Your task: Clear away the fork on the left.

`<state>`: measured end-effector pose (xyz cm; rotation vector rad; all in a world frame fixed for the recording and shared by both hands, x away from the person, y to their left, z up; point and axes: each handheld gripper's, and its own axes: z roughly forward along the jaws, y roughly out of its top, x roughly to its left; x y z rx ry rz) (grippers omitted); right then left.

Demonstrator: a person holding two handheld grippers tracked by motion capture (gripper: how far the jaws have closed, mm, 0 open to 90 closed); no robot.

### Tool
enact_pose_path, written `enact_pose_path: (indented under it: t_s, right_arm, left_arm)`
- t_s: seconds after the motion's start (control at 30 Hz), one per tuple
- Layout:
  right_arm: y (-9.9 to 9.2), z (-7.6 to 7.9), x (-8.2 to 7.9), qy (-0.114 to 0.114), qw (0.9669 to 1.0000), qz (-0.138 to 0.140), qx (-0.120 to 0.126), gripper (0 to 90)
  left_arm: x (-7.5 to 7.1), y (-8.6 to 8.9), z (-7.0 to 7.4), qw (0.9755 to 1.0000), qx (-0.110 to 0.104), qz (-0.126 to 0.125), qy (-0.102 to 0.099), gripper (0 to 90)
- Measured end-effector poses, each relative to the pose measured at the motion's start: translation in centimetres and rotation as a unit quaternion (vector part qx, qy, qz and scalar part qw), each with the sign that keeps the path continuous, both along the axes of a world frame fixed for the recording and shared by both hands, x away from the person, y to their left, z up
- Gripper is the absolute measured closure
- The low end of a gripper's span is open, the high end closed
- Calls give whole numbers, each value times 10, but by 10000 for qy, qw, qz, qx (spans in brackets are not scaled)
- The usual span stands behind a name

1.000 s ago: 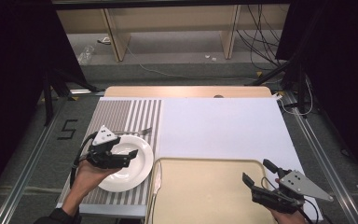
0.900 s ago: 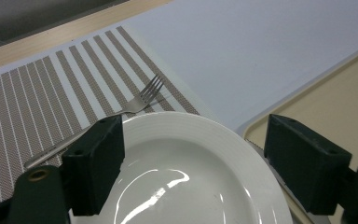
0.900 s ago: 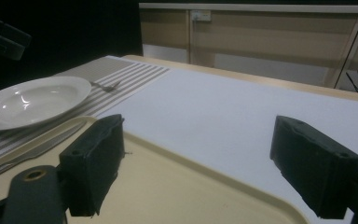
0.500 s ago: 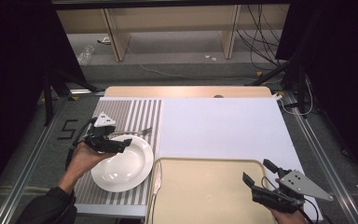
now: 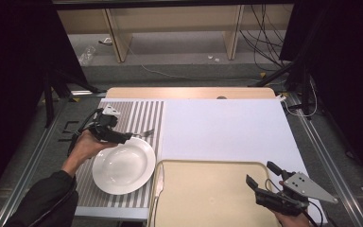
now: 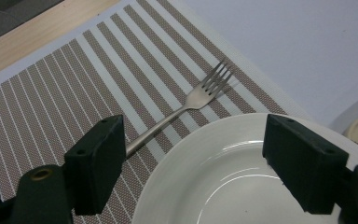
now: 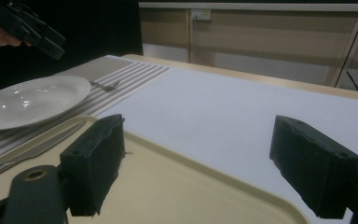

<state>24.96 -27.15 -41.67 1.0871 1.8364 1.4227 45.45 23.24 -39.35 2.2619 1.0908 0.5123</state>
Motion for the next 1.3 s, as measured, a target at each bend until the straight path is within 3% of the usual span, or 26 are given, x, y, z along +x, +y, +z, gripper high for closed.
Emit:
enact_pose_path:
  t_s: [0.17,0.4,0.57,0.73,0.87,1.13,1.2,1.3]
  right_arm:
    - [-1,0,0,11,10000,7,-6,189]
    - [-1,0,0,27,10000,20,0,189]
    - [-1,0,0,21,10000,43,11,189]
    - [-1,0,0,16,10000,48,29,189]
    - [-1,0,0,36,10000,55,22,189]
    - [-1,-1,1,38,10000,64,60,189]
    - [-1,-1,0,38,10000,69,58,189]
    - [-1,-1,1,43,9999,75,60,189]
  left_arm:
    - [11,-3,-6,9995,296,-50,90,213]
    - [29,-2,-11,9989,422,-47,200,217]
    - [41,-3,-15,9967,730,-9,355,219]
    - [53,-1,-21,9953,844,109,454,229]
    - [60,-3,-27,9926,1063,115,569,227]
    - [70,-3,-32,9900,1238,48,679,238]
    - [72,-2,-34,9879,1368,-21,729,241]
    - [75,-1,-37,9881,1333,-28,765,250]
